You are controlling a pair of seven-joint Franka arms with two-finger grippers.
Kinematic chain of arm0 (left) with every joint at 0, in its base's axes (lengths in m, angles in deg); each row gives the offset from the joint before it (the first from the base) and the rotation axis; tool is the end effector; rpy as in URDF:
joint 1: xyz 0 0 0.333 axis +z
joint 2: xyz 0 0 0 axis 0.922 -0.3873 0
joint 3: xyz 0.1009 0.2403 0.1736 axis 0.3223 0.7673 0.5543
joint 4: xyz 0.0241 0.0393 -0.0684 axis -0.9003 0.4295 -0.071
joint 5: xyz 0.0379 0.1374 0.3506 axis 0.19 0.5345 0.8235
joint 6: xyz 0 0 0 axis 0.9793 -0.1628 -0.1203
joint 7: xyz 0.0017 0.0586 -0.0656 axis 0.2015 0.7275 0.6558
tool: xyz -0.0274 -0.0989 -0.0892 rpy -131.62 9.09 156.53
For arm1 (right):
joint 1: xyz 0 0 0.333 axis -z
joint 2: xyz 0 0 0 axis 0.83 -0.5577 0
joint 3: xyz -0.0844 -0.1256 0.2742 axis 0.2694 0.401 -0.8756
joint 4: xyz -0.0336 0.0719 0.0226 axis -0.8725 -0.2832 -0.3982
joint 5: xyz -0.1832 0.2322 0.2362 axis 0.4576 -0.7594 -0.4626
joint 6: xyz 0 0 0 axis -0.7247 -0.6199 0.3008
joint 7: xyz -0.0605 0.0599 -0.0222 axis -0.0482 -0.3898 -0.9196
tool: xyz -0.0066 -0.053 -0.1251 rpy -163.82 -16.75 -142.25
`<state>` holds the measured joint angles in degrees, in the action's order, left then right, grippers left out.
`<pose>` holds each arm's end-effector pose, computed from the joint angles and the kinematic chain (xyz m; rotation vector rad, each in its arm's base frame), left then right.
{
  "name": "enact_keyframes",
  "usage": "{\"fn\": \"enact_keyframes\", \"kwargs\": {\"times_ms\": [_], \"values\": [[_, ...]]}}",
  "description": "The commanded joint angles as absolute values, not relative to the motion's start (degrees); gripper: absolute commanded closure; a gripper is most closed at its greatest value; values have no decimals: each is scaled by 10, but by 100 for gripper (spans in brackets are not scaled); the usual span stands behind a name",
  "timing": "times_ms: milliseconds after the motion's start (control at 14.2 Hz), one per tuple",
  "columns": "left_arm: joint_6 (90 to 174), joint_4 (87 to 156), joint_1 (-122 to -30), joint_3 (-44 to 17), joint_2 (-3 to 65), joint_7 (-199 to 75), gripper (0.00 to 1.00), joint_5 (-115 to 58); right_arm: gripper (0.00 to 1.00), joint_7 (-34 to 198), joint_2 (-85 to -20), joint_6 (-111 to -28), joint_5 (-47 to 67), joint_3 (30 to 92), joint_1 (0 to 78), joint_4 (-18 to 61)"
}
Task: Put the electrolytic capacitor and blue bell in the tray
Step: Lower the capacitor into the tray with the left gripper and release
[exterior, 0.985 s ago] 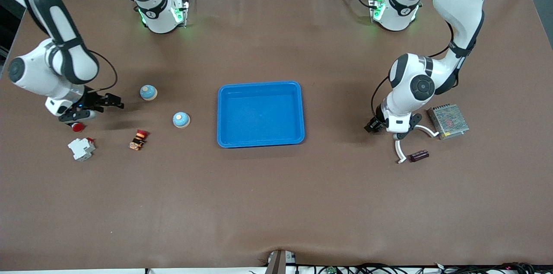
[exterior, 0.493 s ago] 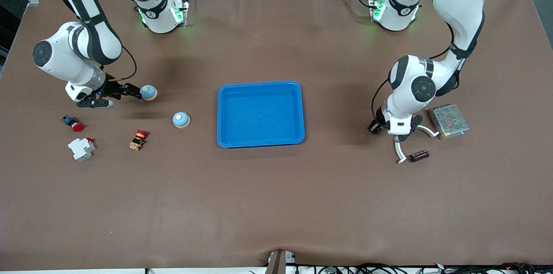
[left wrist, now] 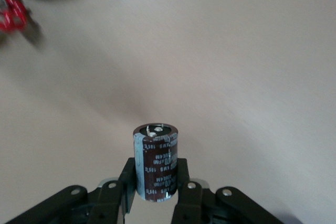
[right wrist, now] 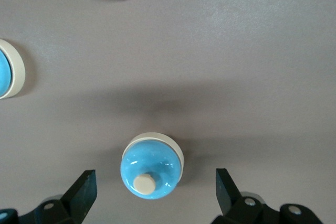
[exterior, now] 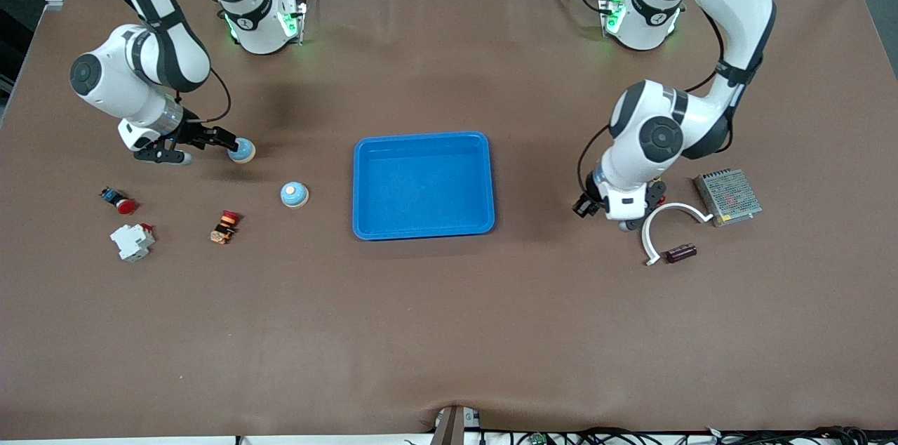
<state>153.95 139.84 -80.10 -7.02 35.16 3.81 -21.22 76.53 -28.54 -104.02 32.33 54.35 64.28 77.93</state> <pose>0.5295 -0.2443 0.2386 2.7837 1.2955 -0.1003 0.3857 -0.0493 0.2049 -3.0036 0.2336 0.1025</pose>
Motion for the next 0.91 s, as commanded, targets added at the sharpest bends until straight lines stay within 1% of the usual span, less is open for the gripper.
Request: {"fn": "enact_keyframes", "kwargs": {"times_ms": [0, 282, 422, 704, 845], "values": [[1521, 1365, -844, -68, 349, 101, 100, -214, 0, 825, -265, -1106, 312, 544, 590, 830], [1521, 1327, -912, -66, 324, 178, 100, -212, 0, 831, -285, -1142, 312, 544, 581, 834], [1521, 1304, -936, -66, 310, 209, 100, -212, 0, 831, -305, -1177, 312, 544, 580, 840], [1521, 1242, -988, -65, 255, 308, 100, -212, 0, 831, -345, -1235, 312, 544, 573, 846], [1521, 1225, -1008, -64, 232, 341, 100, -212, 0, 831, -349, -1241, 312, 544, 568, 851]]}}
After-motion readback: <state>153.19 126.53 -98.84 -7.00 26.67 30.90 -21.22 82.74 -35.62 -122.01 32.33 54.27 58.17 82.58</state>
